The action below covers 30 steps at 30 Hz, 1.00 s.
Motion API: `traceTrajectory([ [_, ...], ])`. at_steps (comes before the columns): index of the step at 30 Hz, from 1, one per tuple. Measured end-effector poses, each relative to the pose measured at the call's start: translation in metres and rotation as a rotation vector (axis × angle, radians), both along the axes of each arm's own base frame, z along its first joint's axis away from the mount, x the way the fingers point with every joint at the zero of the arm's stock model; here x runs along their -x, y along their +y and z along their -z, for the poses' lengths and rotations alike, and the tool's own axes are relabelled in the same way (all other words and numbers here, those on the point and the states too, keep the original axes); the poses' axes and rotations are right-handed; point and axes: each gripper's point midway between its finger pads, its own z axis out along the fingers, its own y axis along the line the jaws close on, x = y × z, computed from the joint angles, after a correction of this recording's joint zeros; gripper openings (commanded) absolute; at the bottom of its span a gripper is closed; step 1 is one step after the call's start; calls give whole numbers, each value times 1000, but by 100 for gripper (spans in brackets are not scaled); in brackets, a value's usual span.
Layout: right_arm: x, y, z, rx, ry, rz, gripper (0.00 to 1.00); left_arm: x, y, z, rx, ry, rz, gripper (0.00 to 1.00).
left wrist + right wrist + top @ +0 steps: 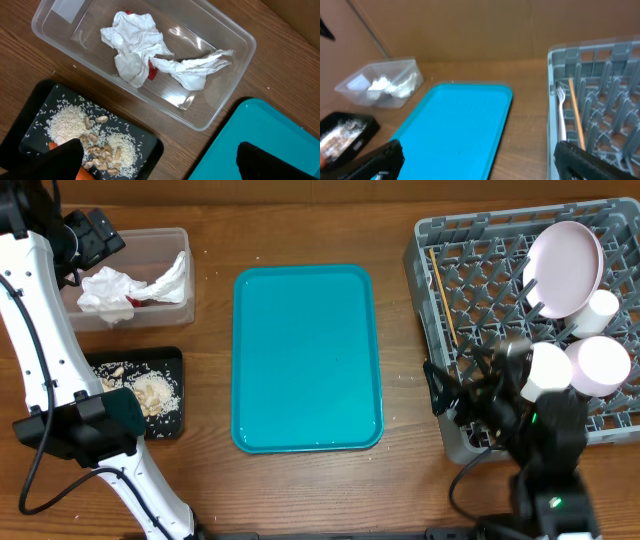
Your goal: Sort waste into correct bins and load items into the dishwasher rack
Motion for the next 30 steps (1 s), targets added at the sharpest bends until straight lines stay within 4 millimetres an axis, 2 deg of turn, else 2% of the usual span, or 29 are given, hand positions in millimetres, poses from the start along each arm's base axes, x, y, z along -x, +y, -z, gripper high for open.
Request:
traceTrajectory([
  [3,18,-1,29,-6,-57,-3,100,0,0,0,0,0,0,100],
  [8,25,-14,54,-6,-108,52,100,0,0,0,0,0,0,100],
  [16,26,-33,63,-43,-164,157,100,0,0,0,0,0,0,100],
  [20,24,-46,52,-68,-211,241,100,0,0,0,0,0,0,100],
  [26,21,-70,55,-63,-203,386,100,0,0,0,0,0,0,100],
  [30,20,-75,55,-62,-203,415,100,0,0,0,0,0,0,100],
])
